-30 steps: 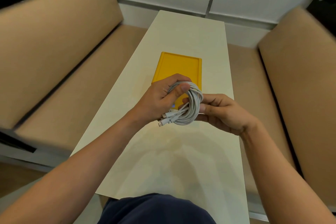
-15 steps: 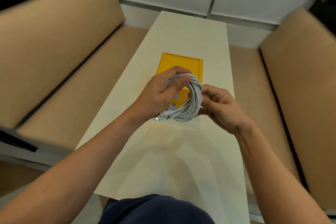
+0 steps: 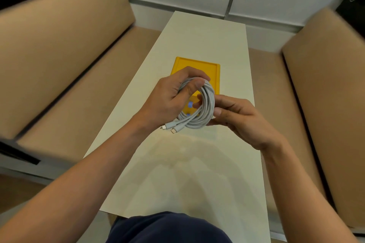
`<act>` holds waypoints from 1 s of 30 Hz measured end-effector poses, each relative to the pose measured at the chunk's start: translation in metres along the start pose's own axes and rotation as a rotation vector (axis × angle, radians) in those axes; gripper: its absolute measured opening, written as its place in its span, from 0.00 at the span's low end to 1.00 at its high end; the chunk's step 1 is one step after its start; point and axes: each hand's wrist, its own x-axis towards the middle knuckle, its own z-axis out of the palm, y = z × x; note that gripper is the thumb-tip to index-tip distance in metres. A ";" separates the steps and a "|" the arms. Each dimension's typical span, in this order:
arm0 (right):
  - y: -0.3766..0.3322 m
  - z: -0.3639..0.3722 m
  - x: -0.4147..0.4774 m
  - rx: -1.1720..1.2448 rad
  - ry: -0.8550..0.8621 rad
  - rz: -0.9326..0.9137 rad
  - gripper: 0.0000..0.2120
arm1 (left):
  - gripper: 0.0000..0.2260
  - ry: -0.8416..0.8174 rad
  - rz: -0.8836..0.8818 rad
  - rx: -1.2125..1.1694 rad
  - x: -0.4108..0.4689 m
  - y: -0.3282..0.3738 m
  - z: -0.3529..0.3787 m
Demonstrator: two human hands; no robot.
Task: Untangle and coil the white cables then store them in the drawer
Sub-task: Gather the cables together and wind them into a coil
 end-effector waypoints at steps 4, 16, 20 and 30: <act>-0.012 0.020 0.006 0.089 0.060 -0.035 0.35 | 0.07 0.022 -0.003 -0.004 0.001 0.000 -0.001; -0.011 0.035 0.014 0.136 0.170 -0.095 0.21 | 0.06 0.010 -0.021 -0.048 0.001 0.002 -0.004; -0.006 0.036 0.012 0.143 0.214 -0.084 0.20 | 0.06 -0.013 -0.018 -0.033 0.000 0.002 -0.002; -0.009 0.042 0.020 0.318 0.379 -0.045 0.17 | 0.06 0.037 -0.099 -0.155 0.005 0.001 0.016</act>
